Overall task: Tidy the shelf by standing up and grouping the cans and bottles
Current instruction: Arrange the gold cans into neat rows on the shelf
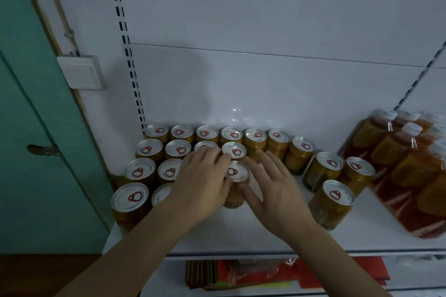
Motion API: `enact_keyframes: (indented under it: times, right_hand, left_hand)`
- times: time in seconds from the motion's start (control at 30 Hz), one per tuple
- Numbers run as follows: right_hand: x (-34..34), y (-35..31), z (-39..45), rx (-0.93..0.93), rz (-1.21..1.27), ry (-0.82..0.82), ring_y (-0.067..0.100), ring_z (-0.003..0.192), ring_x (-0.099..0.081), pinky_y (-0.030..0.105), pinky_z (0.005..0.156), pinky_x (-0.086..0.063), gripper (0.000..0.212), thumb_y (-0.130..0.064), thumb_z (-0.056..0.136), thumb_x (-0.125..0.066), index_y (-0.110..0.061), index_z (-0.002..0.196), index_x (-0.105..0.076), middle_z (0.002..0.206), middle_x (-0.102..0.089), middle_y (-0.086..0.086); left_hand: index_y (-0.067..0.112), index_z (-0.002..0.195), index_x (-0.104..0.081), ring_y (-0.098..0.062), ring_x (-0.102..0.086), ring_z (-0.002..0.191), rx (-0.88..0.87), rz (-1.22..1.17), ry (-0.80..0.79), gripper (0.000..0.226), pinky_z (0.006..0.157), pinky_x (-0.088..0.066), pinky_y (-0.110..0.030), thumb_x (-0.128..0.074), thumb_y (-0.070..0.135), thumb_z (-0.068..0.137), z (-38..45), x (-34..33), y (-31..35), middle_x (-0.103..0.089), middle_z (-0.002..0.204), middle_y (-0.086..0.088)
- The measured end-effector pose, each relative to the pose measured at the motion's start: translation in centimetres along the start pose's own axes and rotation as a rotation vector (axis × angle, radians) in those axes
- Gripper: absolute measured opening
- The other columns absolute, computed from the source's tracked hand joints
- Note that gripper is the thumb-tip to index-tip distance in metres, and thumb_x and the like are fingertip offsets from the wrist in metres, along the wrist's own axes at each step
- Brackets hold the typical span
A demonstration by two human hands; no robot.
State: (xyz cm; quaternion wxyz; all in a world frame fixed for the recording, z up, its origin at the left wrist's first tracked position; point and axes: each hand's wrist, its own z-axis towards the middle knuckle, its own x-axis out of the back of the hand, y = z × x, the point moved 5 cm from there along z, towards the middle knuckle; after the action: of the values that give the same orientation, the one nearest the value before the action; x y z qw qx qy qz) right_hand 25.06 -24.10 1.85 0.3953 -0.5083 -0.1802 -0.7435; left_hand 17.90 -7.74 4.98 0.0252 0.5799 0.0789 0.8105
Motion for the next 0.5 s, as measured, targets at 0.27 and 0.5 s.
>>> enact_keyframes:
  times: [0.27,0.5]
  right_hand:
    - [6.0,10.4,-3.7,-0.174,-0.11,0.087,0.036,0.148,-0.046,0.05,0.125,-0.037,0.055,-0.05,0.108,-0.046,-0.012,0.143,-0.065,0.151,-0.059,0.012]
    - [7.8,19.1,-5.0,-0.195,-0.158,0.023,0.027,0.146,-0.047,0.042,0.132,-0.025,0.042,-0.023,0.105,-0.054,-0.021,0.146,-0.062,0.148,-0.063,0.004]
  left_hand:
    - [0.023,0.154,-0.047,-0.019,-0.035,0.148,-0.223,-0.125,-0.002,0.054,0.122,-0.031,-0.042,-0.049,0.049,0.106,3.4,-2.3,9.9,-0.046,0.154,0.003]
    - [0.026,0.158,-0.039,-0.021,-0.03,0.152,-0.3,-0.166,-0.098,0.058,0.123,-0.03,-0.042,-0.047,0.053,0.107,5.2,-5.1,16.7,-0.035,0.163,0.0]
